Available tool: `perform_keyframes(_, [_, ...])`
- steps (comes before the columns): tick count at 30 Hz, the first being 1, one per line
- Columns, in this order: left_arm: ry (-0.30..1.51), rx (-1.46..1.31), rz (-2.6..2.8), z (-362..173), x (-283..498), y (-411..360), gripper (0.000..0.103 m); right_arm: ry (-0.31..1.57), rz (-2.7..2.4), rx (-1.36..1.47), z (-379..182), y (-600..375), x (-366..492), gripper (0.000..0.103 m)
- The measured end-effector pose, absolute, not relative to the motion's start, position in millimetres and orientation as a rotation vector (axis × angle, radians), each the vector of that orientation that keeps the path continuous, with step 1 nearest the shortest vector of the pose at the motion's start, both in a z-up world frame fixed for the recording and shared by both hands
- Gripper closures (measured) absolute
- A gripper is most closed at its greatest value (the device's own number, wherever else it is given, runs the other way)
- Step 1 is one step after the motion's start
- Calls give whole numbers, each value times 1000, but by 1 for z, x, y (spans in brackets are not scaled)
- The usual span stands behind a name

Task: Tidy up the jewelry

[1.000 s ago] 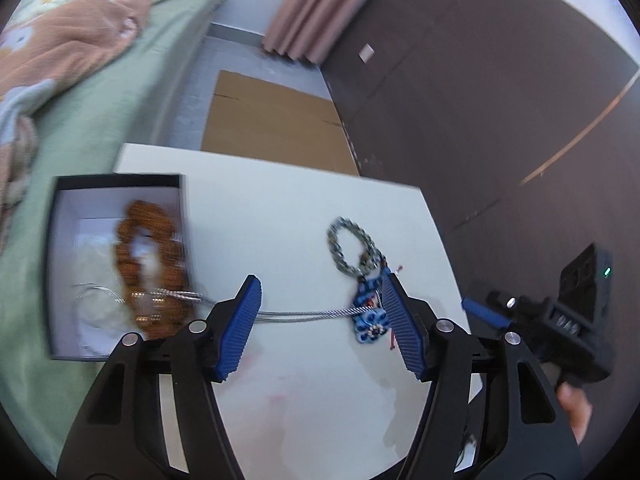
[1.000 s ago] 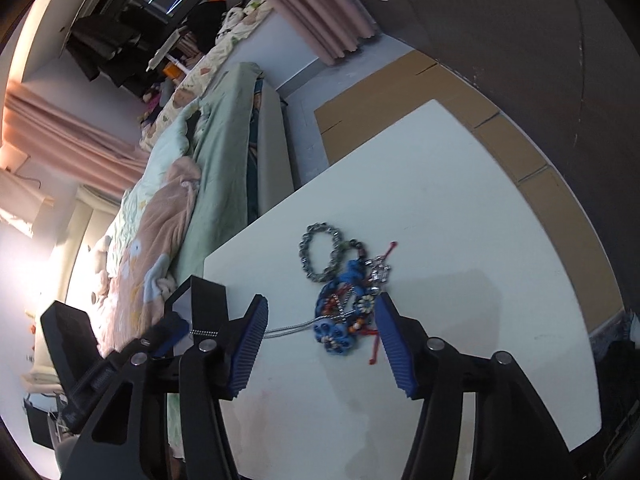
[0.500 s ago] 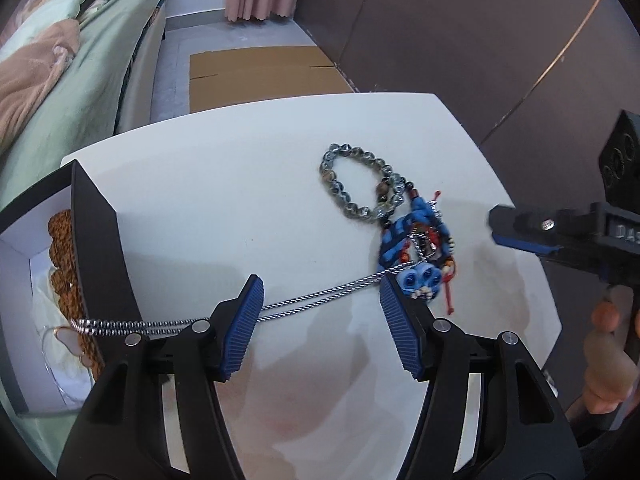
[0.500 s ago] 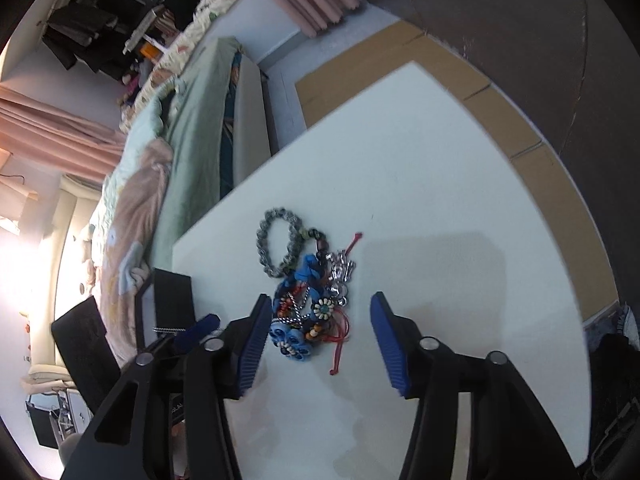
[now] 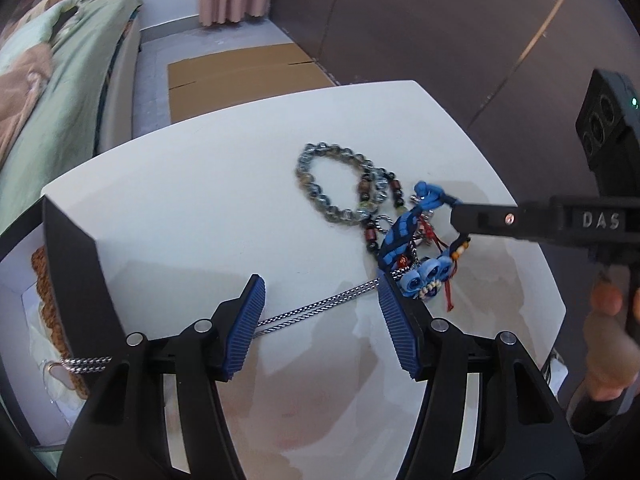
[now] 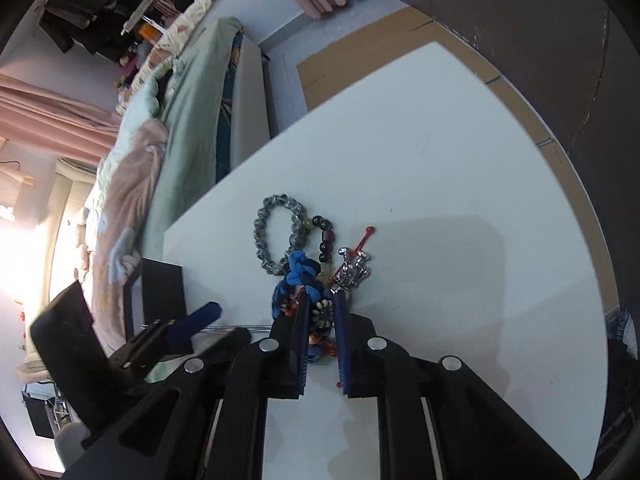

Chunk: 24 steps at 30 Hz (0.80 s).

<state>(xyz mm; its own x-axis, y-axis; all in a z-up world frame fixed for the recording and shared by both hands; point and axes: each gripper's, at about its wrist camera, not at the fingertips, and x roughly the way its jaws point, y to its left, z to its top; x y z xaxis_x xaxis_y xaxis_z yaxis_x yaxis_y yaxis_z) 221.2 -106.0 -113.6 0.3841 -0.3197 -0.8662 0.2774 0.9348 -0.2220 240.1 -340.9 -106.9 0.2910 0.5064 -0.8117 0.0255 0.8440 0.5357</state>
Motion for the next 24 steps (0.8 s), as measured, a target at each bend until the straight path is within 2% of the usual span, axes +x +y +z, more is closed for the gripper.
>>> perform_keyframes(13, [1076,95,-507,-114,205,-143,43,1199,351,538,-93,-357,241,91])
perform_keyframes(17, [1077,113,-494,-120,206,-146,57,1184,372,546,-88,-358,240,91])
perform_keyframes(20, [1066,148,-484,-120,206,-149,61,1165,382,560,-84,-361,239,91])
perform_keyframes(24, [1052,145,-471,-120,206,-151,62,1137,415,593,-75,-363,237,91])
